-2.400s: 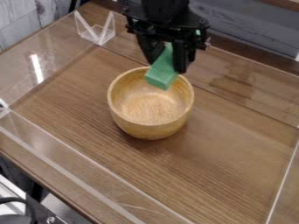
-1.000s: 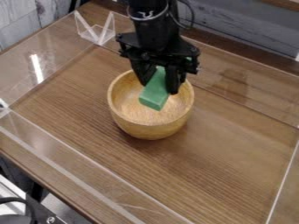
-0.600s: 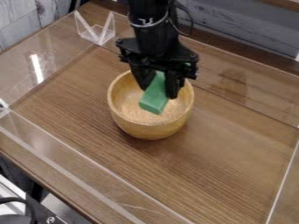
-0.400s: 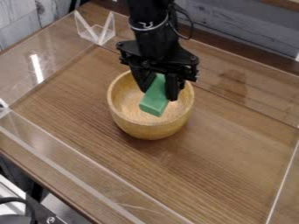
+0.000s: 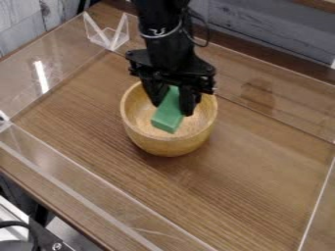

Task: Put the green block in the brown bowl

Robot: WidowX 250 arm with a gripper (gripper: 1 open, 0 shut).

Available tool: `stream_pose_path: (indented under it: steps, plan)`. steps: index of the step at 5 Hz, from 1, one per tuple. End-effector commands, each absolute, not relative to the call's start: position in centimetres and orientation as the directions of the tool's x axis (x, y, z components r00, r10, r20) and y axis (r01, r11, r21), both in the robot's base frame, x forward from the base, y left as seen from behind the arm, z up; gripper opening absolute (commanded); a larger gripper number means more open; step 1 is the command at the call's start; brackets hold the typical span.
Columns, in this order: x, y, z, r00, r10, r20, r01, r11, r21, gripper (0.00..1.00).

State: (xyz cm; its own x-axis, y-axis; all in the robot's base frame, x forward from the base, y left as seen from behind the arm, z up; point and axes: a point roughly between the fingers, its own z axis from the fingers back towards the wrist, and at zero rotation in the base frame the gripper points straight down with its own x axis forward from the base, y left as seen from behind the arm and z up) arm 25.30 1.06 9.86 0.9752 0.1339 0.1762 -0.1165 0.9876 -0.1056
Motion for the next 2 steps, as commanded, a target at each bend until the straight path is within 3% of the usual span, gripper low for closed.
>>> stream_pose_path:
  steps: [1, 2]
  plan:
    - [25.7, 1.6, 10.44, 0.968, 0.138, 0.212, -0.116, 0.987, -0.111, 0.0]
    - [25.69, 1.92, 10.12, 0.967, 0.144, 0.212, -0.122, 0.986, -0.116, 0.0]
